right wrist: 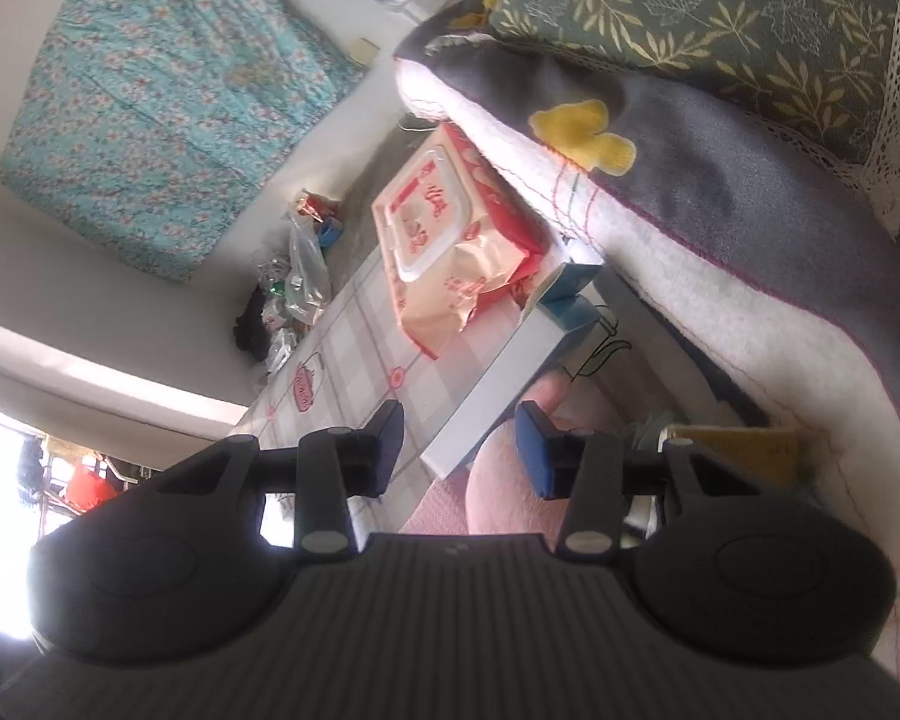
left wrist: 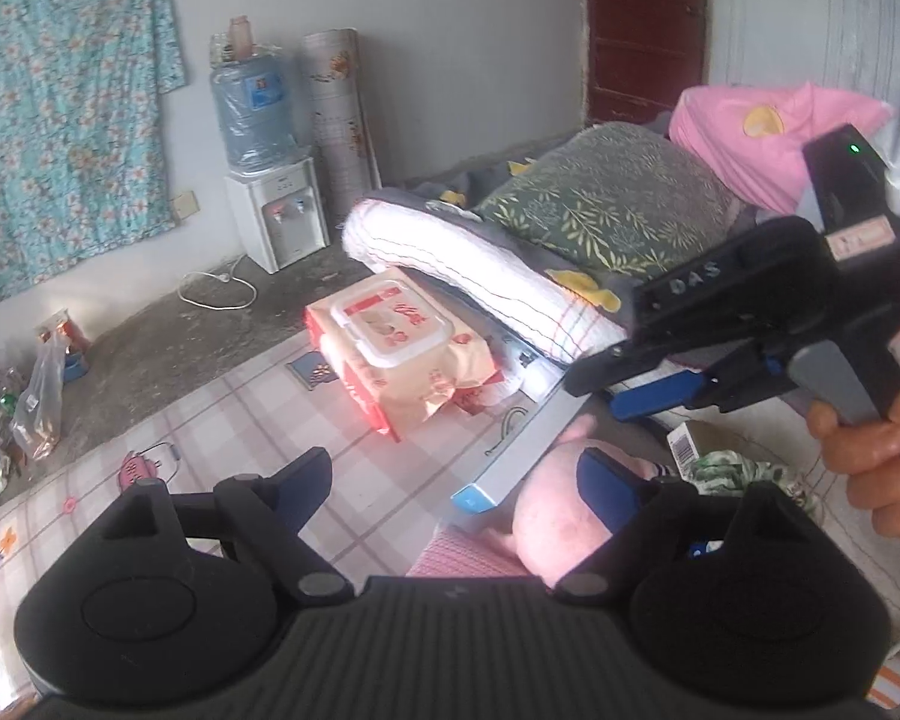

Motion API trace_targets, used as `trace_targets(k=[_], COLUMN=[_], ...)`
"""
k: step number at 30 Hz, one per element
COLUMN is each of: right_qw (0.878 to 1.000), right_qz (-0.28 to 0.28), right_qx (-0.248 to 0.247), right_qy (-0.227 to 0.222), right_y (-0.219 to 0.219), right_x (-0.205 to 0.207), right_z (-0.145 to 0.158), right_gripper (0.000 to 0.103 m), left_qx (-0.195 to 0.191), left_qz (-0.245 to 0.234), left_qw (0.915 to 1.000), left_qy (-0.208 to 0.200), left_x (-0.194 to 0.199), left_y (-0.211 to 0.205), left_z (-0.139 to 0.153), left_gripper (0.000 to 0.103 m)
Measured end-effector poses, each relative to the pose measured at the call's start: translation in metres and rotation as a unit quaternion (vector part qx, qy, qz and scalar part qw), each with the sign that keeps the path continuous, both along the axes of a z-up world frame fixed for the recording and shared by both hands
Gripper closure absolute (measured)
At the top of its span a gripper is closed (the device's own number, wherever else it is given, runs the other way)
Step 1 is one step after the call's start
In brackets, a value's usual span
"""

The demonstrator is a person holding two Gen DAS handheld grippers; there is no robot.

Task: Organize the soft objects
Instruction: 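Move the right tool to the blue bandage box and grasp it, then carry the blue bandage box with the right gripper into the cardboard box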

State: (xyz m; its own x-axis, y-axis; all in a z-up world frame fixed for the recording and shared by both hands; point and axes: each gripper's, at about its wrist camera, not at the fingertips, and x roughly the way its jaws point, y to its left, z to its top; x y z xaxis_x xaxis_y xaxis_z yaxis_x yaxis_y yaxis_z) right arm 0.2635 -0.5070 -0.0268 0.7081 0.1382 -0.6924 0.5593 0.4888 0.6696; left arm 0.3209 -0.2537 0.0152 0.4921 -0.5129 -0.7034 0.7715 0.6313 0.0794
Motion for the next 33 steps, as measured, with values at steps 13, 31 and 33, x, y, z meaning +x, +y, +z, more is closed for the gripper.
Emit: trace_targets(k=[13,31,33], right_qw=[0.998,0.998,0.998], right_qz=[-0.012,-0.019,-0.023], right_qx=[0.068,0.051,0.051], right_qy=[-0.002,-0.024,-0.031], right_y=[-0.038,-0.045,-0.044], right_x=[0.050,0.077,0.075], right_z=[-0.051,-0.062,-0.061], right_gripper=[0.059,0.057,0.057], left_qx=[0.031,0.050,0.041], left_qz=[-0.033,-0.030,-0.030], left_qw=[0.9957,0.9912,0.9913], left_qy=[0.080,0.119,0.121], left_x=[0.055,0.093,0.092], left_y=[-0.089,-0.100,-0.098], left_z=[-0.054,-0.079,-0.075], left_gripper=[0.022,0.080,0.082])
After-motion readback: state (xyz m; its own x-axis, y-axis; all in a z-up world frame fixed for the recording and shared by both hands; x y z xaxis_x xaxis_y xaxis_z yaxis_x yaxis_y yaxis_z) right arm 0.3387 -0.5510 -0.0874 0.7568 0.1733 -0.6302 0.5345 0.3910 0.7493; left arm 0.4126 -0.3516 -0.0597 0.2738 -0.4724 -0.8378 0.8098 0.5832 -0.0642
